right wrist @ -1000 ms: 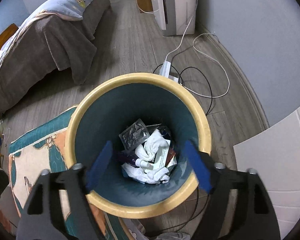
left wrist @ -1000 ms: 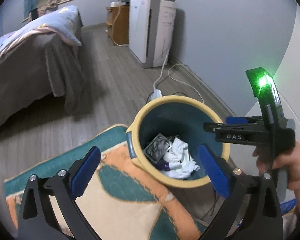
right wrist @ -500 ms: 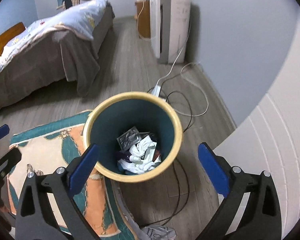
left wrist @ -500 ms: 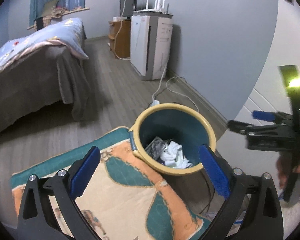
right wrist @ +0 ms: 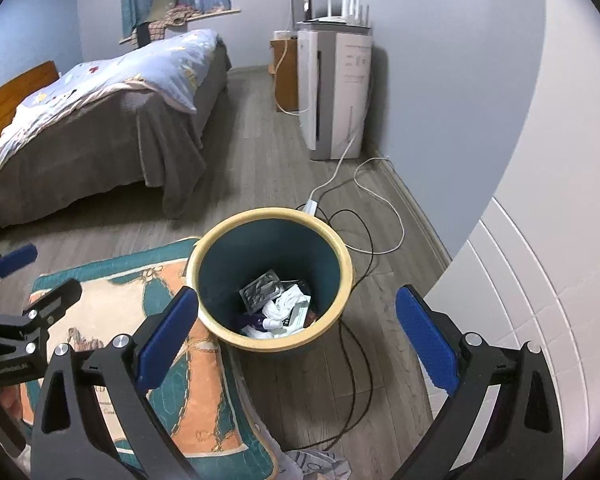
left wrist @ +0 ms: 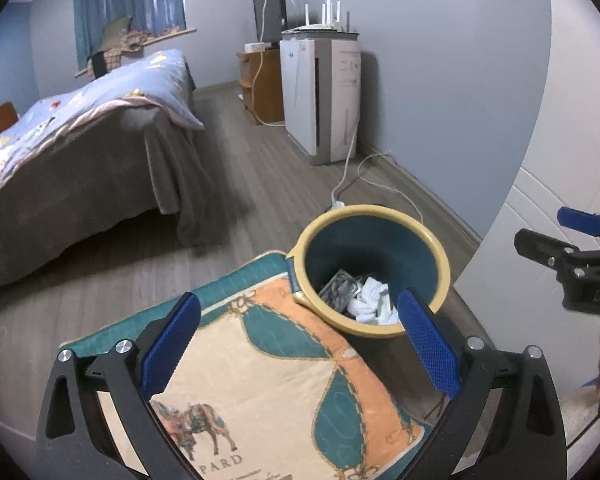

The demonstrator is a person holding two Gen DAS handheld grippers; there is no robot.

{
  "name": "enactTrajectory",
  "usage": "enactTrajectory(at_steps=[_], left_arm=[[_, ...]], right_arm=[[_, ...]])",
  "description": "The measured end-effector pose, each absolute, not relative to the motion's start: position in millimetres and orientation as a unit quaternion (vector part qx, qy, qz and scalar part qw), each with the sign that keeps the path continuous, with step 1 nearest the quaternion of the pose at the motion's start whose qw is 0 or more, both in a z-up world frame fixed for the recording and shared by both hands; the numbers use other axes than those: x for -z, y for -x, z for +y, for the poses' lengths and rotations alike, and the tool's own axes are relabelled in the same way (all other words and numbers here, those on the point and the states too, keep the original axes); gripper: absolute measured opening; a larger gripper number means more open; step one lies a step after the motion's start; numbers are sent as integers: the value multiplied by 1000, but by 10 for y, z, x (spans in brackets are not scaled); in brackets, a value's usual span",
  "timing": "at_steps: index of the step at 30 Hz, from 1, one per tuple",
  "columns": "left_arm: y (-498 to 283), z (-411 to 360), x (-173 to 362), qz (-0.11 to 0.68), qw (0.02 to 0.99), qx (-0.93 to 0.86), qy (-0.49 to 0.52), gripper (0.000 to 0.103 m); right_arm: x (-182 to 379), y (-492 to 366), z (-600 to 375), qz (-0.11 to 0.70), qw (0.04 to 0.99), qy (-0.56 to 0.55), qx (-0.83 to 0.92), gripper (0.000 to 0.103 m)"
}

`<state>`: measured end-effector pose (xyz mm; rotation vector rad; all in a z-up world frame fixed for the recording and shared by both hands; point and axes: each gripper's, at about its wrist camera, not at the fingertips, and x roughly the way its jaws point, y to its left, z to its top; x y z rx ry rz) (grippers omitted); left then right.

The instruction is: Collect trash

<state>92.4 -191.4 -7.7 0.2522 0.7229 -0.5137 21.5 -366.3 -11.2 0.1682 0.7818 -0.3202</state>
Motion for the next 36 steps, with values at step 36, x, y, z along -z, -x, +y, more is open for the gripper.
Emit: enactTrajectory(at_steps=[36], left_arm=[[-837, -1909, -20, 329, 897, 268, -123, 98]], right_arm=[[103, -122, -3690, 368, 911, -87, 167, 97]])
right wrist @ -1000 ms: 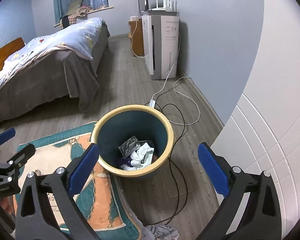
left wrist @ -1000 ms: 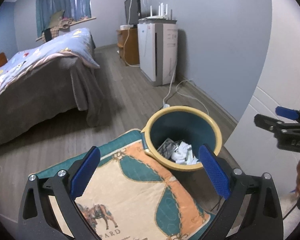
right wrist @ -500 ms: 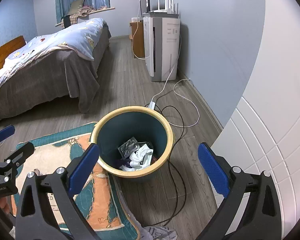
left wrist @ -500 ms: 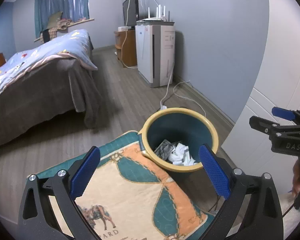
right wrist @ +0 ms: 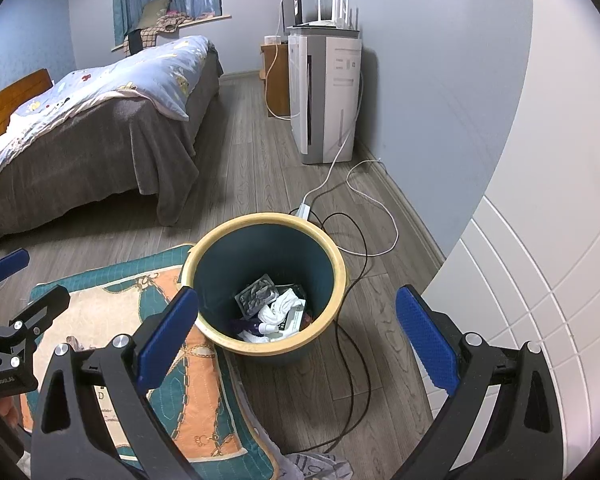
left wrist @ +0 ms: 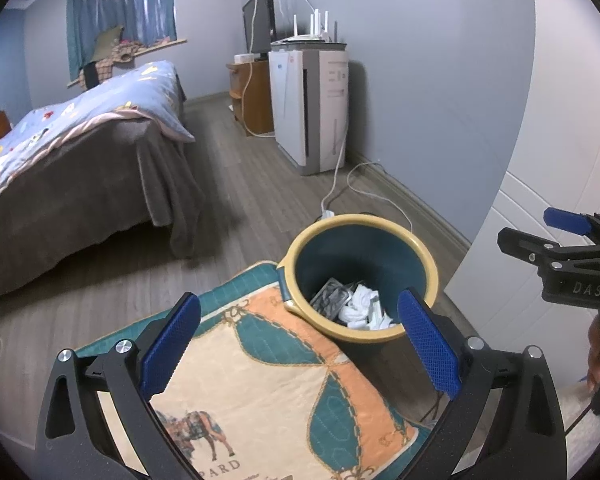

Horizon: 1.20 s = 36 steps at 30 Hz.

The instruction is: Collect trash

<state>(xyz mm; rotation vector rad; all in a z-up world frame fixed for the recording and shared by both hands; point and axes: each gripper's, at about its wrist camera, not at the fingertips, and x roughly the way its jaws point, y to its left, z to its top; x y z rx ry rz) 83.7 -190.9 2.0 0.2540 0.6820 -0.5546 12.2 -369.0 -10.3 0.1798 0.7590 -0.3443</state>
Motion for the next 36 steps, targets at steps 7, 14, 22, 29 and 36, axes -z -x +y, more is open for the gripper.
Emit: enactTrajectory(at_steps=[7, 14, 22, 29, 36], left_arm=[[-836, -1913, -21, 330, 897, 268, -122, 98], [-839, -1912, -11, 329, 896, 269, -125, 98], [-841, -1913, -3, 329, 896, 271, -126, 98], [-841, -1912, 0, 328, 896, 272, -127, 98], [-839, -1905, -4, 323, 894, 283, -130, 98]], right_arm=[[100, -127, -3692, 368, 911, -87, 167, 97], [100, -128, -3695, 368, 911, -87, 166, 97], [100, -130, -3697, 369, 910, -86, 166, 97], [101, -129, -3707, 369, 911, -86, 165, 97], [104, -130, -3715, 370, 910, -87, 166, 97]])
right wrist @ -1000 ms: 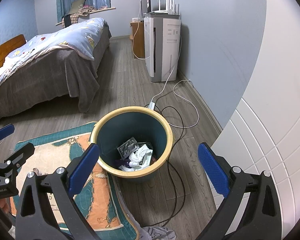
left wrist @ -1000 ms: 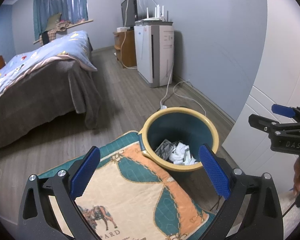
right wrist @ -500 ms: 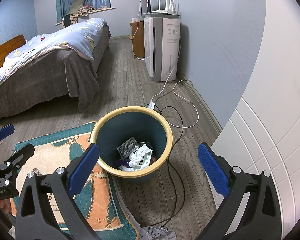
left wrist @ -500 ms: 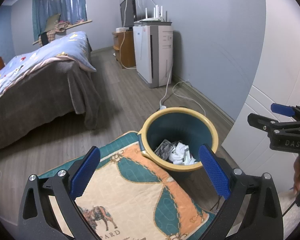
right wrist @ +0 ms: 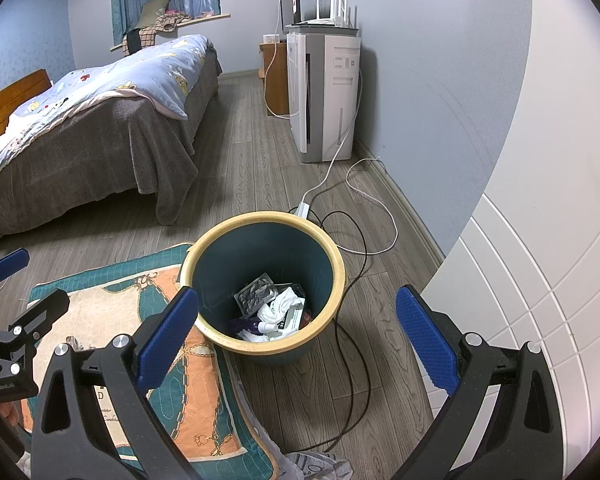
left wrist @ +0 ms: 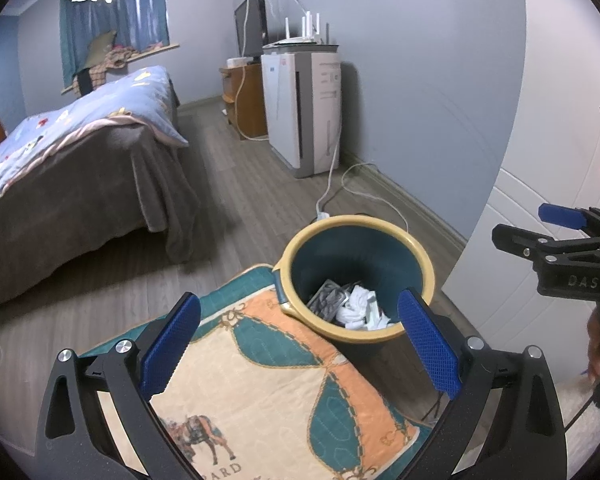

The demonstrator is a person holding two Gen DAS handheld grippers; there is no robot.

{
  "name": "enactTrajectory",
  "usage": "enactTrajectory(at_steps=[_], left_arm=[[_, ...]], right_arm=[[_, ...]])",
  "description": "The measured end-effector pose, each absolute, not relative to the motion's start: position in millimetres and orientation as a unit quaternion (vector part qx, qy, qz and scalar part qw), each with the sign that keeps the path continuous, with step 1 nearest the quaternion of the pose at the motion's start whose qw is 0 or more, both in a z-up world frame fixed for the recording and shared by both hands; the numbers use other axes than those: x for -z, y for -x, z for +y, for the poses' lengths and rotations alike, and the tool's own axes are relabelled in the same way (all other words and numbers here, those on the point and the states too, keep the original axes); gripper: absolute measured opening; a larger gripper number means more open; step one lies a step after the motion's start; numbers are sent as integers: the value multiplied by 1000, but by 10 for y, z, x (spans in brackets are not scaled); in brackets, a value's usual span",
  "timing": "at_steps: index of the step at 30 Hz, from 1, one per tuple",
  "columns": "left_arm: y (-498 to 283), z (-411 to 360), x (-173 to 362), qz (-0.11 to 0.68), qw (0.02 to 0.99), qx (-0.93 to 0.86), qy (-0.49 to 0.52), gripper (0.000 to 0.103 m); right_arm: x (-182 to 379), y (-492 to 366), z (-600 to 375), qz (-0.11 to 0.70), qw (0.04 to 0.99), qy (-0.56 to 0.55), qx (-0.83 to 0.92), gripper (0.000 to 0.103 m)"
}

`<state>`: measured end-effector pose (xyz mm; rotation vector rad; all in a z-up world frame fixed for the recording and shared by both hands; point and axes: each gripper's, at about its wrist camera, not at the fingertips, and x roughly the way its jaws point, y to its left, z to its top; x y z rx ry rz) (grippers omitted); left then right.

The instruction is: Collect trash

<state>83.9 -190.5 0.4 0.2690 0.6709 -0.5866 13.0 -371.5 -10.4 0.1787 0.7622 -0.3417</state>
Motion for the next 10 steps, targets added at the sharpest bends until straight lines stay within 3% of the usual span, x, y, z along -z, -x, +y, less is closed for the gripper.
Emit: enactTrajectory(at_steps=[10], left_arm=[[-873, -1715, -117, 331, 892, 285, -113, 98]], right_arm=[[345, -340, -3817, 423, 877, -89, 208, 97]])
